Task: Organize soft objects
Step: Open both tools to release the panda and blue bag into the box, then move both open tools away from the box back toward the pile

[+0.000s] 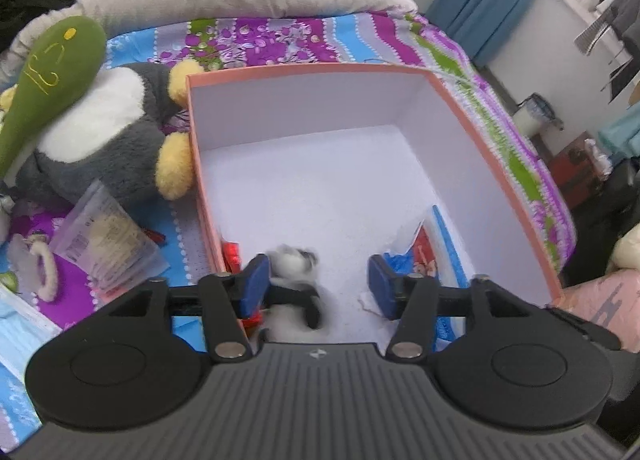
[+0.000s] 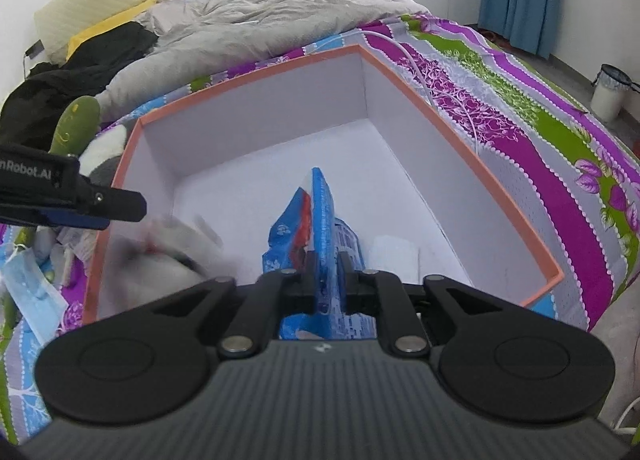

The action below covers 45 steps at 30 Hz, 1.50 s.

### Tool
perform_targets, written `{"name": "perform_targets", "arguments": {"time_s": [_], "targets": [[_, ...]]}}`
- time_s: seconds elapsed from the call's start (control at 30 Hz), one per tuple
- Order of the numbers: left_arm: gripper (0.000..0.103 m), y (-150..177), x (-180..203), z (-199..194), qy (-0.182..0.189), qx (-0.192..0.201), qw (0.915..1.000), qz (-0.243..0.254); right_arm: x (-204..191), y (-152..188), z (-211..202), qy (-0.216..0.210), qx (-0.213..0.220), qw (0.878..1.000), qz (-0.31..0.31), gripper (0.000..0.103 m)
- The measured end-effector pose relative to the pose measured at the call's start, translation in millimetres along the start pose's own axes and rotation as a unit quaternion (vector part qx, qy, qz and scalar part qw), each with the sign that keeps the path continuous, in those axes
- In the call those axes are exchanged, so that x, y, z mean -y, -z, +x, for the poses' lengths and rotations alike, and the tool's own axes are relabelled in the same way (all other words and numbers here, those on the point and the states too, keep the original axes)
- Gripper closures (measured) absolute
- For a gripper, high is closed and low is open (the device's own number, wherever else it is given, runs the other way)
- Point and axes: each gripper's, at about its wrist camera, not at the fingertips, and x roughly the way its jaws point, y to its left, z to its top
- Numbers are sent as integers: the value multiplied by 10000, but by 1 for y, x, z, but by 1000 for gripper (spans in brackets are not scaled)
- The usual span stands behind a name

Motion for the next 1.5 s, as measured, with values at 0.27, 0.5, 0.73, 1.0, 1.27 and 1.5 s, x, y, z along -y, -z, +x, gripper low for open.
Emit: {"name": "perform_targets", "arguments": {"time_s": [0.27,0.5,0.73,1.0,1.27,1.5], "targets": [[24,0,-1,-27,-53,306,9994,160,-2,-8,-24,-44,362,9993,32,61],[24,6,2,-75,-140,883,9946,527,-18,-17,-59,-220,854,9960,-132,61],[24,22,-10,-116,-70,1279,9901,565,-41,-16,-91,-495,1262,9904,-250,61],[24,52,-35,-154,-141,1592,9859,501,-69,-8,-117,-744,1575,9834,-513,61],[24,78,-58,-186,-148,1860,9818,356,-94,7,-136,-939,1696,9788,-657,61],[24,102,-82,-190,-242,1806,9831,174,-110,25,-137,-1082,1600,9783,-745,61]]}}
